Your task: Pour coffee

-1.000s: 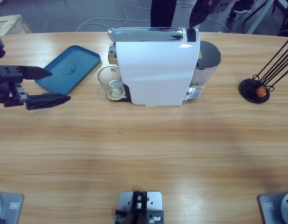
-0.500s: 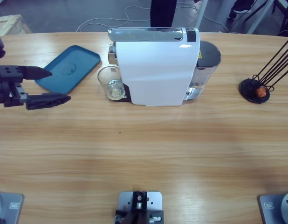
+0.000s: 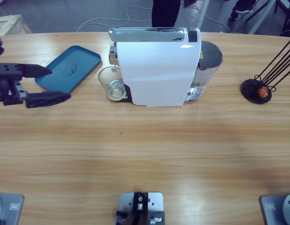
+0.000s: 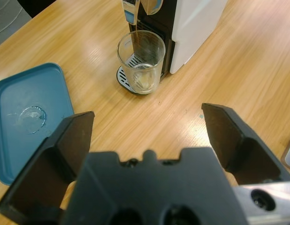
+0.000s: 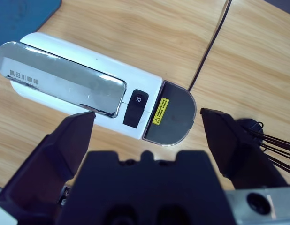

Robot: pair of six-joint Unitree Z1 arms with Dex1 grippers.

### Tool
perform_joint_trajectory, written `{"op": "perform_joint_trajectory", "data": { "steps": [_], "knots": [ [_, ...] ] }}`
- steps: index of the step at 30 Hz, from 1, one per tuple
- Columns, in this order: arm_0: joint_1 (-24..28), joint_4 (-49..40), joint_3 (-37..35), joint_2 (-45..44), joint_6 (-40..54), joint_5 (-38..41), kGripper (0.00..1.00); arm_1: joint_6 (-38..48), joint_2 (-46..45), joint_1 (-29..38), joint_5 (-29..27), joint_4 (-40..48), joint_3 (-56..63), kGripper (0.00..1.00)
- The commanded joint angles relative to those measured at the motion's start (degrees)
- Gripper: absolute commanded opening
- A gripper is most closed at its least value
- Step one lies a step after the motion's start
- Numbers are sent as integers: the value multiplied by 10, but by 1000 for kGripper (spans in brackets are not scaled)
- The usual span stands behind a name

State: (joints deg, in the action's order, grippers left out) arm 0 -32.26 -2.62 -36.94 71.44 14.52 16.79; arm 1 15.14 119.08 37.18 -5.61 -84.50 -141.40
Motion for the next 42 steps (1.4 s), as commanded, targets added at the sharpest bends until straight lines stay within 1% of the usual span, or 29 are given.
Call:
{"op": "perform_joint_trajectory", "data": {
  "steps": [1, 15, 22, 27, 31, 34, 37, 39, 42],
  "knots": [
    [-4, 0, -4, 10, -10, -7, 988, 8, 10, 6, 4, -10, 20, 1000],
    [-6, 0, -4, 14, -10, -5, 991, 12, -1, 6, 3, -10, 19, 1000],
    [-6, 0, 0, 23, -9, -3, 991, 13, -20, 8, 4, -15, 23, 1000],
    [-6, 0, -3, 11, -9, -2, 991, 12, -51, 17, 5, -15, 33, 1000],
    [-6, 0, -5, -1, -9, -2, 991, 12, -105, 33, 0, -7, 71, 1000],
    [-6, 0, -2, -9, -9, -2, 991, 12, -177, 52, -5, 45, 162, 1000],
    [-7, 0, -4, -8, -10, 1, 991, 13, -281, 63, -3, 144, 321, 1000],
    [-9, 0, -6, -10, -12, 2, 991, 13, -373, 67, -1, 226, 446, 1000],
    [-9, 0, -6, -12, -29, 9, 991, 14, -469, 67, 4, 297, 594, 1000]
  ]
}}
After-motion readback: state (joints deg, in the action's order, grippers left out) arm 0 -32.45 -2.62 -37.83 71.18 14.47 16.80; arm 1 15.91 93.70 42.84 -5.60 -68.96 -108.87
